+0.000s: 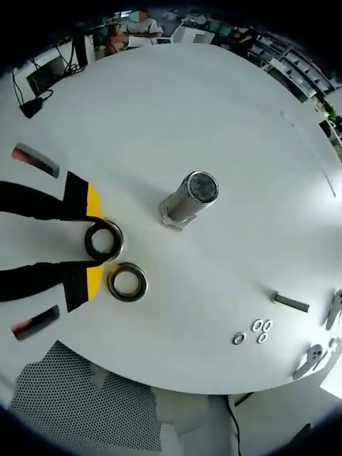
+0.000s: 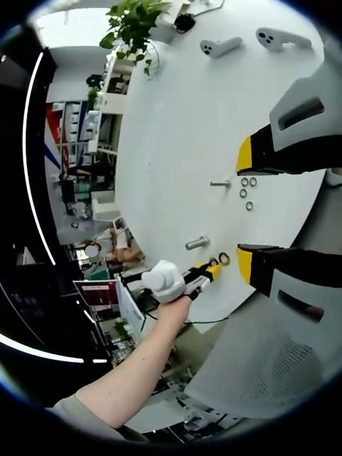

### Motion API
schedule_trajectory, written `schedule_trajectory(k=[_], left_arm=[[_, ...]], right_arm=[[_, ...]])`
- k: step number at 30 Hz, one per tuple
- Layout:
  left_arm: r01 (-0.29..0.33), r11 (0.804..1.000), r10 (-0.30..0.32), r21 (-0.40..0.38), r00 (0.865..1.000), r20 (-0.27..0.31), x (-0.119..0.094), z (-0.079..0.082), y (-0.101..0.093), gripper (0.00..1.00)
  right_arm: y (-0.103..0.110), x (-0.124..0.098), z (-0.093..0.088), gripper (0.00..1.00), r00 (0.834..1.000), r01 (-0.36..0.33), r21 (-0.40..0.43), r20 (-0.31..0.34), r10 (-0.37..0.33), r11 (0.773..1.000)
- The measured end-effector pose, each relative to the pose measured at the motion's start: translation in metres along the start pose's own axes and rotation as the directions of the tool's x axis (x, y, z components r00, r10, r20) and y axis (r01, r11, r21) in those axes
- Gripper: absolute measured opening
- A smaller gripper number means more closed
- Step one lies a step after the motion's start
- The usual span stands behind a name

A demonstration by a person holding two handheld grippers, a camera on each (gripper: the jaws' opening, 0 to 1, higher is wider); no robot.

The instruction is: Place the washer onto the threaded stud by aligning its center hole with the stud, sliding it down to the base, and recovering from edge contact or off-axis alignment until the washer reaches the visible bottom stop.

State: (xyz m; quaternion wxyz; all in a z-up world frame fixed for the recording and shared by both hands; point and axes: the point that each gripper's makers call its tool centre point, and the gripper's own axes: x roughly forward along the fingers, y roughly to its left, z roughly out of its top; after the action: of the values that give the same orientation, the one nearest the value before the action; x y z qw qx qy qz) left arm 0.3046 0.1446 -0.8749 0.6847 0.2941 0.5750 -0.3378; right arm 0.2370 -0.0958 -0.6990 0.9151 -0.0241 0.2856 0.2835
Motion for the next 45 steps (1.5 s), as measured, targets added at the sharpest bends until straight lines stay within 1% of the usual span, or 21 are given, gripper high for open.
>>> schedule_trajectory(k=[3, 5, 7, 8, 9, 10, 11, 12, 13, 14, 17, 20, 22, 23, 25, 27, 29, 32, 35, 42, 45], left_arm=[[-0.004, 1.000, 0.004, 0.012, 1.000, -0.003, 0.000, 0.000, -0.001, 0.19], [-0.023, 0.999, 0.023, 0.035, 1.000, 0.008, -0.002, 0.000, -0.001, 0.19], [-0.012, 0.999, 0.012, 0.034, 1.000, -0.002, -0.002, -0.002, -0.003, 0.17], [-0.011, 0.999, 0.012, 0.039, 1.000, -0.009, -0.002, -0.004, -0.003, 0.00], [-0.020, 0.999, 0.018, 0.038, 0.999, 0.049, -0.004, 0.005, -0.002, 0.00], [-0.003, 0.998, 0.002, 0.062, 1.000, 0.021, -0.008, 0.001, 0.000, 0.00], [0.018, 0.998, -0.019, 0.053, 1.000, 0.022, -0.006, 0.002, -0.002, 0.00], [0.036, 0.997, -0.035, 0.071, 0.999, -0.012, -0.003, -0.003, -0.004, 0.00], [0.025, 0.997, -0.021, 0.074, 0.999, -0.049, 0.001, -0.011, -0.004, 0.00], [0.021, 0.997, -0.018, 0.076, 0.999, -0.032, 0.001, -0.009, -0.004, 0.00], [0.014, 0.999, -0.015, 0.032, 1.000, 0.010, 0.000, -0.003, -0.005, 0.00], [0.015, 0.999, -0.015, 0.029, 1.000, 0.019, 0.000, -0.001, -0.006, 0.01], [0.007, 0.999, -0.008, 0.038, 1.000, 0.020, 0.000, -0.002, -0.004, 0.05], [0.004, 1.000, -0.005, 0.031, 1.000, 0.021, 0.000, -0.002, -0.003, 0.07], [0.009, 1.000, -0.009, -0.007, 0.999, 0.044, -0.003, 0.000, -0.002, 0.07], [0.003, 1.000, -0.002, -0.018, 0.998, 0.060, -0.006, 0.003, -0.001, 0.09], [-0.002, 1.000, 0.003, -0.024, 0.997, 0.071, -0.010, 0.006, -0.004, 0.11], [0.001, 0.999, 0.002, -0.034, 0.997, 0.077, -0.010, 0.010, -0.005, 0.14], [0.000, 0.999, 0.003, -0.034, 0.996, 0.092, -0.010, 0.017, -0.008, 0.17], [0.010, 0.998, -0.004, -0.058, 0.995, 0.103, -0.007, 0.029, -0.016, 0.20], [0.032, 0.996, -0.024, -0.083, 0.995, 0.100, -0.004, 0.031, -0.019, 0.20]], right_arm=[[0.000, 0.000, 0.000, 0.41, 1.000, -0.001, -0.004, -0.003, 0.001, 1.000], [0.001, 0.000, 0.000, 0.41, 1.000, -0.001, 0.000, -0.001, 0.001, 1.000], [0.000, 0.000, 0.000, 0.41, 1.000, 0.001, 0.000, -0.001, -0.001, 1.000], [0.000, 0.000, 0.000, 0.41, 1.000, 0.001, 0.001, 0.000, -0.001, 1.000], [0.000, 0.000, 0.000, 0.41, 1.000, 0.000, 0.002, 0.000, 0.000, 1.000], [0.000, 0.000, 0.000, 0.41, 1.000, 0.000, 0.003, 0.000, 0.000, 1.000], [0.000, 0.000, 0.000, 0.41, 1.000, -0.002, 0.002, -0.002, 0.002, 1.000], [0.000, 0.000, -0.001, 0.41, 1.000, -0.001, 0.001, -0.005, 0.001, 1.000], [0.000, 0.000, -0.001, 0.41, 1.000, 0.000, -0.003, -0.005, 0.000, 1.000], [0.000, 0.000, 0.000, 0.41, 1.000, 0.000, -0.002, -0.002, 0.000, 1.000], [-0.001, 0.000, 0.000, 0.41, 1.000, 0.005, 0.004, -0.001, -0.005, 1.000], [-0.001, 0.000, 0.000, 0.41, 1.000, 0.002, 0.000, -0.002, -0.002, 1.000], [0.001, 0.001, -0.001, 0.41, 1.000, -0.003, -0.001, -0.005, 0.003, 1.000], [0.000, 0.001, -0.001, 0.41, 1.000, -0.001, -0.004, -0.007, 0.001, 1.000], [0.000, 0.000, 0.000, 0.41, 1.000, 0.001, 0.002, 0.000, -0.001, 1.000], [0.000, 0.000, -0.001, 0.41, 1.000, 0.000, 0.005, -0.004, 0.000, 1.000], [0.000, 0.000, -0.001, 0.41, 1.000, -0.002, 0.002, -0.005, 0.002, 1.000], [0.000, 0.000, 0.000, 0.41, 1.000, -0.003, 0.004, 0.000, 0.003, 1.000], [0.000, 0.000, 0.001, 0.41, 1.000, -0.002, 0.002, 0.004, 0.002, 1.000], [0.001, 0.000, 0.000, 0.41, 1.000, -0.003, 0.000, 0.001, 0.003, 1.000], [0.001, 0.000, 0.001, 0.41, 1.000, -0.006, 0.000, 0.003, 0.006, 1.000]])
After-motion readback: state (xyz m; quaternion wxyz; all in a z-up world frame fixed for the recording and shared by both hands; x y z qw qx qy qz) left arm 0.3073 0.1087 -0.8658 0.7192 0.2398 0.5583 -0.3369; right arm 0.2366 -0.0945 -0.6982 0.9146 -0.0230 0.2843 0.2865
